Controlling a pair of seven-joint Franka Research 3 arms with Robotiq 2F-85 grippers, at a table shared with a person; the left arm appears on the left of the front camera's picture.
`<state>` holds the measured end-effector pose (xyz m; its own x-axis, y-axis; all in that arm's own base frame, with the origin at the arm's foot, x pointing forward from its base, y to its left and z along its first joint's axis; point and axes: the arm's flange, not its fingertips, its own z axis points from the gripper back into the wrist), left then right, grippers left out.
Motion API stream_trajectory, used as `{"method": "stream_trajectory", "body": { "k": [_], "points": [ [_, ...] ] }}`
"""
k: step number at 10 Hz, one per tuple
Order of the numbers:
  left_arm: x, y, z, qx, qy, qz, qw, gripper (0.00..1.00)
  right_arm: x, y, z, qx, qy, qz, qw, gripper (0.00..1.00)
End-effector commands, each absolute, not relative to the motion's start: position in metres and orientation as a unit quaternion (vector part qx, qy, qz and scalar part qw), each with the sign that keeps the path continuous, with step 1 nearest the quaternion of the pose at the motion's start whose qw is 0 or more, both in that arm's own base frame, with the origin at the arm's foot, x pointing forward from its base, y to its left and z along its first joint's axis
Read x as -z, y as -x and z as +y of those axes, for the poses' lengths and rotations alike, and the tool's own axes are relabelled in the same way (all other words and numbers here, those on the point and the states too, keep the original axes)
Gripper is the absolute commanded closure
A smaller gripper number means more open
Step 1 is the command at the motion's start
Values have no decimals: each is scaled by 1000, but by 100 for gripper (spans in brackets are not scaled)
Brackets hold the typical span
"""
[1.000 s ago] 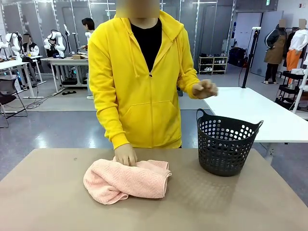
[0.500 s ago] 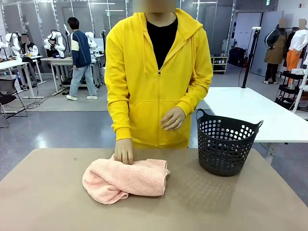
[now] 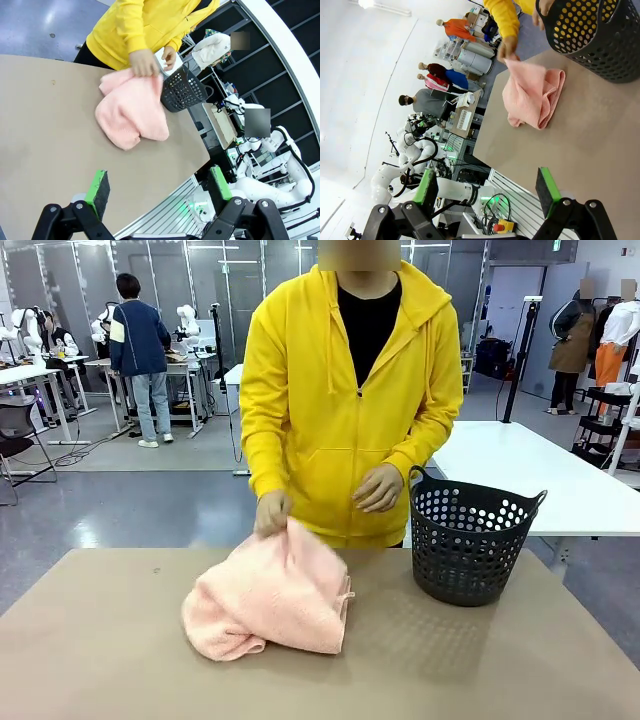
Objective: Fold the towel.
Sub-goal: Grab the top end of the 100 cm Hotel Towel extended by the human.
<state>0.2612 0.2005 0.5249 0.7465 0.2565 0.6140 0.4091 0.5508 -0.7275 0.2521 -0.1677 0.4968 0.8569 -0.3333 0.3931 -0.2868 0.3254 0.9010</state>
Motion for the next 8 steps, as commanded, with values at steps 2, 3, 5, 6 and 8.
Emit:
{"method": "stream_trajectory", "body": {
  "k": [2, 3, 5, 6, 8],
  "points": [
    [-527, -263, 202, 56, 476, -361, 800, 0, -497, -254, -167, 8, -582, -278, 764, 0],
    [-527, -263, 202, 56, 476, -361, 800, 0, -497, -254, -167, 8, -582, -278, 764, 0],
    [-527, -263, 202, 56, 476, -361, 800, 0, -497, -254, -167, 8, -582, -278, 764, 0],
    [-527, -263, 202, 56, 476, -361, 800, 0, -497, -254, -167, 8, -582, -278, 764, 0],
    [-527, -263, 202, 56, 476, -361, 800, 0, -497, -254, -167, 8, -582, -278, 764, 0]
  ]
}}
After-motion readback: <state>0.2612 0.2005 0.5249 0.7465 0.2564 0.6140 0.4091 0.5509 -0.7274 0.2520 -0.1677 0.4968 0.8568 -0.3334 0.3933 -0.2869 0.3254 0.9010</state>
